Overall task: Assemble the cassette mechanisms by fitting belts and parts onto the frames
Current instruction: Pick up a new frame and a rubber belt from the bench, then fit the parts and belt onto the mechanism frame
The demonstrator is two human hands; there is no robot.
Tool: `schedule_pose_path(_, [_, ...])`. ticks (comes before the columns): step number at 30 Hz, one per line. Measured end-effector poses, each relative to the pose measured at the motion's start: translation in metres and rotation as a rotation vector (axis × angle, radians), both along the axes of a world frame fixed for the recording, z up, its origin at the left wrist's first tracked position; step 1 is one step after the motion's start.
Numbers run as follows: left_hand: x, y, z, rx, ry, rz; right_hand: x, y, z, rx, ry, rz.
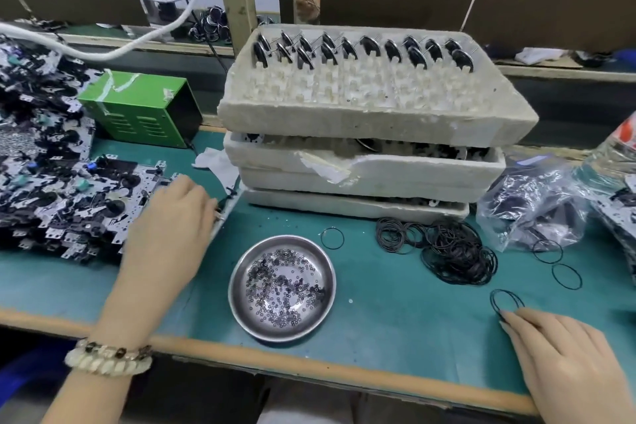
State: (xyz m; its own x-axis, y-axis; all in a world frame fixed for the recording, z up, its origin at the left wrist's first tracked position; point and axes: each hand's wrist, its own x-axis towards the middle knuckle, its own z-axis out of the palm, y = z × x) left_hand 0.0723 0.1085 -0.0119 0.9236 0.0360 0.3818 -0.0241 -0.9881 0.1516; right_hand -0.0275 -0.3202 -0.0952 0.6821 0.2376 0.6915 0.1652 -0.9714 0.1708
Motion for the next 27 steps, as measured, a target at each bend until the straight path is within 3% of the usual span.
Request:
schedule_pose_path(5, [-0.014, 0.011, 0.033, -0.304, -0.018, -0.106, -0.002, 0.003, 0.003, -0.019, 0.039, 0.001])
schedule_pose_path(12, [-0.055, -0.081, 0.056, -0.513, 0.115, -0.365, -0.002, 0.007, 0.004, -0.001, 0.036, -0.038])
schedule_pose_path(15, [-0.067, -0.133, 0.032, -0.774, 0.326, -0.392, -0.003, 0.005, -0.001, 0.156, 0.015, -0.082])
schedule_pose_path(18, [-0.070, -0.174, -0.005, -1.047, 0.672, -0.330, -0.004, 0.001, -0.004, 0.524, 0.021, -0.111])
schedule_pose_path(20, [-0.070, -0.186, -0.024, -1.027, 0.705, -0.272, -0.004, -0.001, -0.004, 0.690, 0.005, -0.126])
schedule_pose_path(23, [-0.068, -0.180, -0.032, -0.931, 0.583, -0.244, -0.003, 0.002, -0.004, 0.781, -0.007, -0.136])
schedule_pose_path(27, [-0.069, -0.172, -0.028, -0.516, 0.465, -0.285, -0.001, 0.013, 0.006, 0.862, -0.043, -0.168])
